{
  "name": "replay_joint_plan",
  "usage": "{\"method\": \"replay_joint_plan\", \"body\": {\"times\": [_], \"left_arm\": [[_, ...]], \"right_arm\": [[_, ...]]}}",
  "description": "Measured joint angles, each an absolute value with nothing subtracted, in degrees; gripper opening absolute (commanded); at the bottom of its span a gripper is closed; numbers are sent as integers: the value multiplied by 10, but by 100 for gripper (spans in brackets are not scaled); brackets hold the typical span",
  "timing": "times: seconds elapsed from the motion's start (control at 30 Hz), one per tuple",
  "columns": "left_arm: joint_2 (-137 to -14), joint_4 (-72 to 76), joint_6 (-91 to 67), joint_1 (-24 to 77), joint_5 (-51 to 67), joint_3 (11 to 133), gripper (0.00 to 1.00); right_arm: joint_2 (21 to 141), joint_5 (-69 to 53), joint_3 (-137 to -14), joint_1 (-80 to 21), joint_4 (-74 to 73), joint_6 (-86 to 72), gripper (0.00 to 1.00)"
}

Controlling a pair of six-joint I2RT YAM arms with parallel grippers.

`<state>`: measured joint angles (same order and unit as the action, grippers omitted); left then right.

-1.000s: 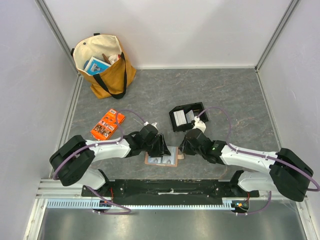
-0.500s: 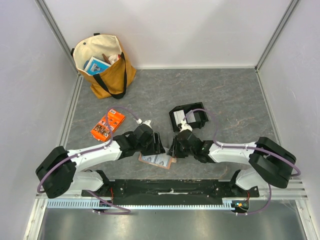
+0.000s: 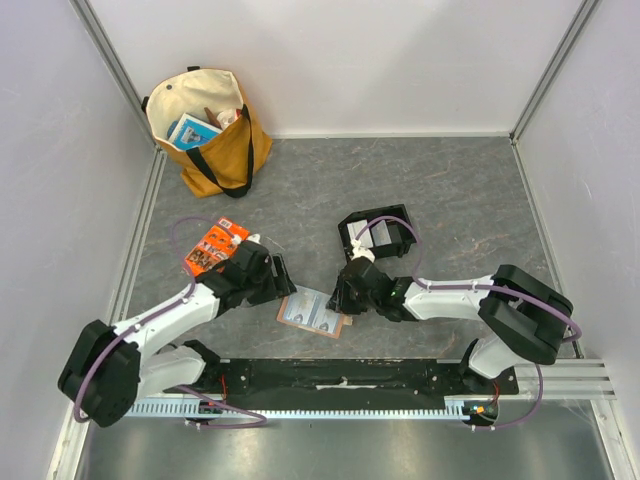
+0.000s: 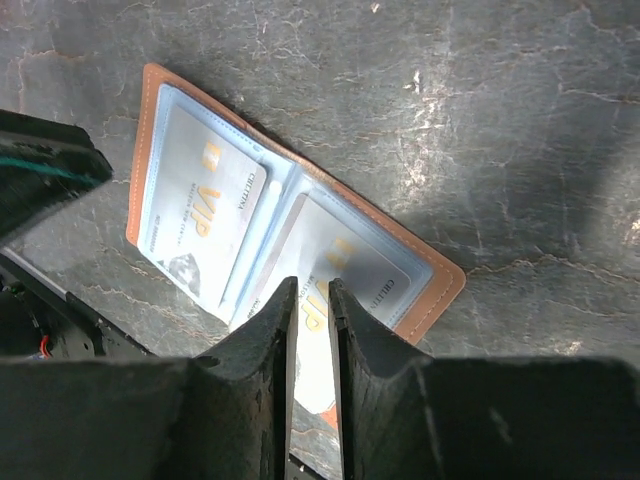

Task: Put the credit cards into the card holder
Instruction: Turn over the card slot in the card holder.

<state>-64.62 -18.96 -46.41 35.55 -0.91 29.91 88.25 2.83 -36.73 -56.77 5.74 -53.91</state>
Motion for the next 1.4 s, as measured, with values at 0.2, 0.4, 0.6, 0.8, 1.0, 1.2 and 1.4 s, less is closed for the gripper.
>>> {"method": "replay_joint_plan", "body": {"times": [0.2, 0.4, 0.6, 0.8, 1.0, 1.2, 1.4], "left_arm": [[-632, -172, -427, 305, 44, 277, 81], [-663, -104, -417, 298, 118, 253, 69], [-676, -48, -409, 272, 169, 227, 47], [-683, -24, -405, 256, 198, 206, 32], [-645, -11, -408, 255, 220, 184, 27], [-648, 55, -432, 252, 266, 165, 26], [-651, 101, -455, 255, 305, 163, 26]], "right_arm": [[884, 33, -368, -556, 53, -543, 24], [889, 33, -371, -548, 55, -542, 24], [890, 34, -371, -547, 55, -542, 24], [890, 38, -372, -542, 56, -540, 24], [890, 41, -372, -540, 56, -540, 24], [890, 42, -372, -539, 56, -538, 24], [890, 43, -372, -538, 56, -538, 25]]}}
